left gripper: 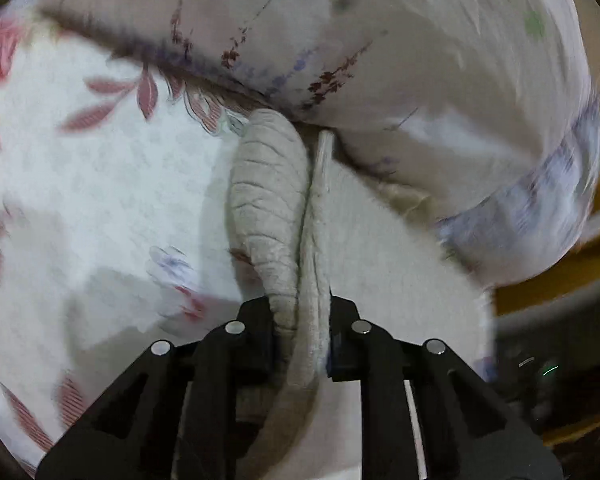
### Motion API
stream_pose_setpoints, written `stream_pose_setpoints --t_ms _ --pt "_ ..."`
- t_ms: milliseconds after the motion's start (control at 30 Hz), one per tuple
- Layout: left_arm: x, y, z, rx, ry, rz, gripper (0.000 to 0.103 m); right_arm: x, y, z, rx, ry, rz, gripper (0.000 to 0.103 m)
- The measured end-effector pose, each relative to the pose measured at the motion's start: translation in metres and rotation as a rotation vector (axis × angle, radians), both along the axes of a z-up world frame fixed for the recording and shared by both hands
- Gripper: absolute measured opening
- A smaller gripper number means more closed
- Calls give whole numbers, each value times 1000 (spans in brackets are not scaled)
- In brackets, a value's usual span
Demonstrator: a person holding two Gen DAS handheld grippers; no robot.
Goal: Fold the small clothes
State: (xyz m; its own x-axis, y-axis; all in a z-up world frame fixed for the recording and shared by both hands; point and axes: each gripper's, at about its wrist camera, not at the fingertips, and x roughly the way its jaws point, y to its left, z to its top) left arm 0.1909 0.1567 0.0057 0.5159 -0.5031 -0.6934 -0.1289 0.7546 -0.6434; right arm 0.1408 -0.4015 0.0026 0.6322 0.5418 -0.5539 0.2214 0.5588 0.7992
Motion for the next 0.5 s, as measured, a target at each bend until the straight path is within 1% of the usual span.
stream_pose_setpoints --t_ms 67,133,200,267,300,333,400,433,467,500 --pt "-6 -16 22 -46 -63 -22 15 4 2 3 -5 0 9 81" --pt "-8 -44 49 -91 -132 -65 14 -1 -10 8 -29 -8 13 81" --pt "-5 -92 79 -157 -203 -152 14 -3 -17 11 -50 -16 12 81" --pt "1 -149 97 -231 -244 -252 14 -3 -27 16 -69 -26 6 81" --pt "6 -181 100 -275 -247 -299 14 -2 -30 17 -75 -27 -1 80" --pt "11 -208 99 -295 -242 -337 15 -1 -36 19 -82 -32 -11 80" --pt "22 -277 88 -323 -200 -460 22 3 -46 19 -99 -31 -23 81" --pt "25 -294 82 -336 -173 -489 26 7 -50 17 -100 -23 -22 81" --pt "27 -309 72 -391 -117 -506 29 11 -54 15 -96 -10 -19 81" --pt "26 -309 69 -429 -104 -499 34 16 -57 12 -82 4 -9 83"
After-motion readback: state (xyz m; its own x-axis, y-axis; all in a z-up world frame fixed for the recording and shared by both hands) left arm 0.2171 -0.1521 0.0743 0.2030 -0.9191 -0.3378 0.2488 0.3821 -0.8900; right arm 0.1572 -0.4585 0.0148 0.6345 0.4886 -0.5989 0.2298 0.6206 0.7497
